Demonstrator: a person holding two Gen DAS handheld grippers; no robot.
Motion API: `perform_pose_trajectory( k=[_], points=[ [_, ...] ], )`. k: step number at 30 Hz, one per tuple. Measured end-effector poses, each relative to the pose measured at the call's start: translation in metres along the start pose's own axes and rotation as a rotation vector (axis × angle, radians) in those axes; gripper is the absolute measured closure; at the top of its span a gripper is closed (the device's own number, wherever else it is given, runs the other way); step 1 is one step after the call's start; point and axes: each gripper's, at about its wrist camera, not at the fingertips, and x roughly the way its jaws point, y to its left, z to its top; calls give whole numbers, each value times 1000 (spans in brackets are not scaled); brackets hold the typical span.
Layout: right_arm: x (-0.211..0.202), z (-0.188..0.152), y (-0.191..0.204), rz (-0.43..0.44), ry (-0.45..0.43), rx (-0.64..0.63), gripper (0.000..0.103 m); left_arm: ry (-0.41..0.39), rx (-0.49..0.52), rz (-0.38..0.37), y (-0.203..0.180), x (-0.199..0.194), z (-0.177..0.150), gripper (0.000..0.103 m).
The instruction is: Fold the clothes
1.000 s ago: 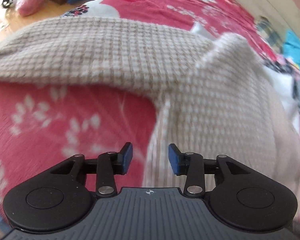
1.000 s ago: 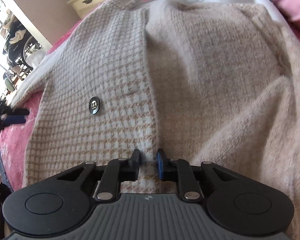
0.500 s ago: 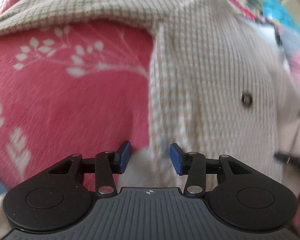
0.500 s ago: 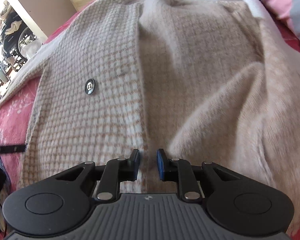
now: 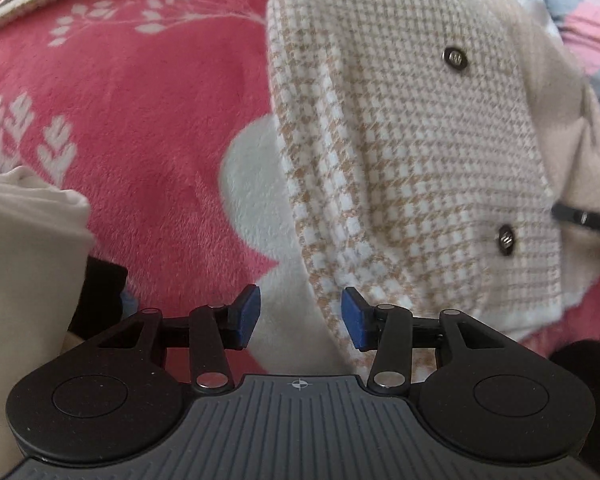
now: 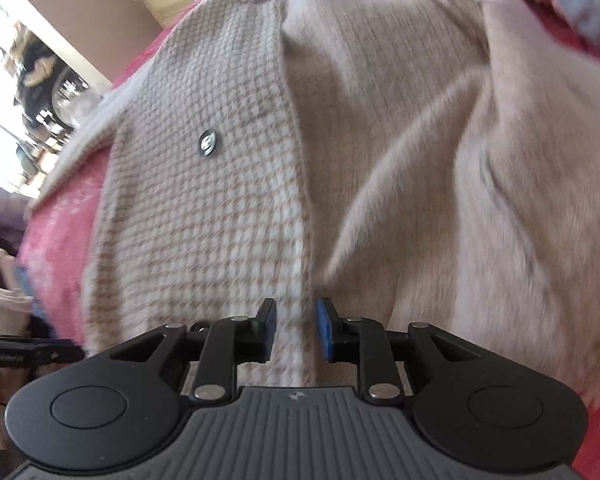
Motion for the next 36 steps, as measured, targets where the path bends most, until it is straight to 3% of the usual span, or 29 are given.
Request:
perform_pose_trajectory(
  k=[4, 7, 12, 17, 21, 25, 36],
  points=[
    [2, -8, -23, 98, 48, 51, 69, 17, -107, -43, 0, -9, 3, 58],
    [10, -11, -41, 169, 109, 84, 68, 28, -162, -34, -4, -13, -2, 56],
    [23, -11, -62, 286, 182, 108, 68, 56, -214, 47, -19, -3, -10, 54],
    [25, -12, -71, 332, 209, 137, 68, 75, -245, 115, -29, 3, -12, 53],
    [22, -16, -66, 327, 213, 105, 86, 89, -269, 166, -38, 7, -13, 53],
    [21, -18, -62, 331, 214, 49, 86, 103, -265, 94, -35, 2, -21, 52],
    [45, -21, -86, 412, 328, 311, 86, 119, -334, -183, -1, -9, -31, 51]
  ],
)
